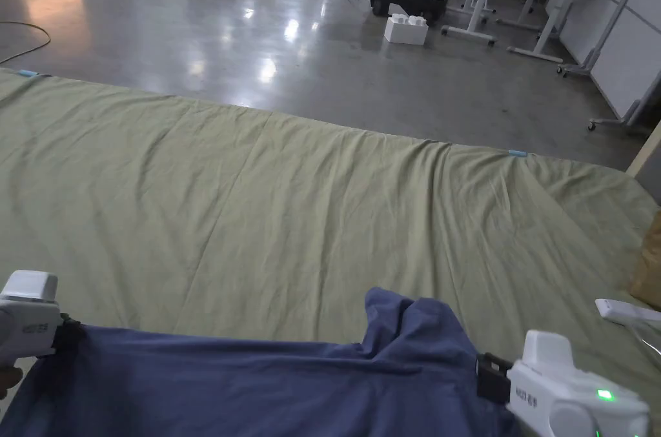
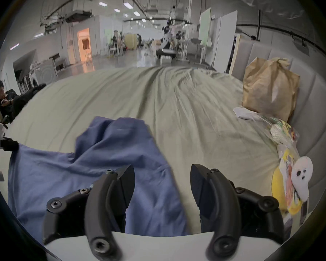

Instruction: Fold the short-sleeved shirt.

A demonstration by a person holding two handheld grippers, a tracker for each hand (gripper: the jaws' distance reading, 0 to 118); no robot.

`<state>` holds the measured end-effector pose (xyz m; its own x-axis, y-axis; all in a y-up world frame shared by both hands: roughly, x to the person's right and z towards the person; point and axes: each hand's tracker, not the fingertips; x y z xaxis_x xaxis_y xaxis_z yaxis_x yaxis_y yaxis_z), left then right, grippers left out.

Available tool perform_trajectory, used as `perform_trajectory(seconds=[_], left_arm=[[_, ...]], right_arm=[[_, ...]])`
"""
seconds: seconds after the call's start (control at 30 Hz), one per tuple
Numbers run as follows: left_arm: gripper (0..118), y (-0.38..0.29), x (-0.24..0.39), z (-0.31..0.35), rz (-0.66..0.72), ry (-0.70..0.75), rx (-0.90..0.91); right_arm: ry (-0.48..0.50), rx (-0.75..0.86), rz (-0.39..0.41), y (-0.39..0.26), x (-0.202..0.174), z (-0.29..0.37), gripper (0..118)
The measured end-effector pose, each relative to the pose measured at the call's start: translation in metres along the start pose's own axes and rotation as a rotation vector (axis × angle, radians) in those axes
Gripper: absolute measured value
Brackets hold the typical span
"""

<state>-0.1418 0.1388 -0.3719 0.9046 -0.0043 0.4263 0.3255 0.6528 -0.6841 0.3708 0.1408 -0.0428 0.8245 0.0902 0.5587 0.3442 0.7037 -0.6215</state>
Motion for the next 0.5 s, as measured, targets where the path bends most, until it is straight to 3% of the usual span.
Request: perform_trajectory(seconds=[0.23,0.3,0.4,0.5], left_arm=[[5,0.007,-0.004,0.016,-0.035,0.016,0.015],[5,0.007,-0.004,0.014,-0.042,0.016,0.014],[5,0.007,-0.006,0.013,-0.044,0.02,0.015],[5,0.008,0.001,0.01,0.019,-0.021,0.101]], right_arm=[[0.067,-0.179,0.047,0.016,0.006,-0.072,65],[0.099,-0.271,0.018,0.012,0.003,-0.088,57],[0.08,-0.251,0.015,0.01,-0.014,-0.074,48],[0.064,-0.24,0.056,0.013,-0.014,-0.078,6]])
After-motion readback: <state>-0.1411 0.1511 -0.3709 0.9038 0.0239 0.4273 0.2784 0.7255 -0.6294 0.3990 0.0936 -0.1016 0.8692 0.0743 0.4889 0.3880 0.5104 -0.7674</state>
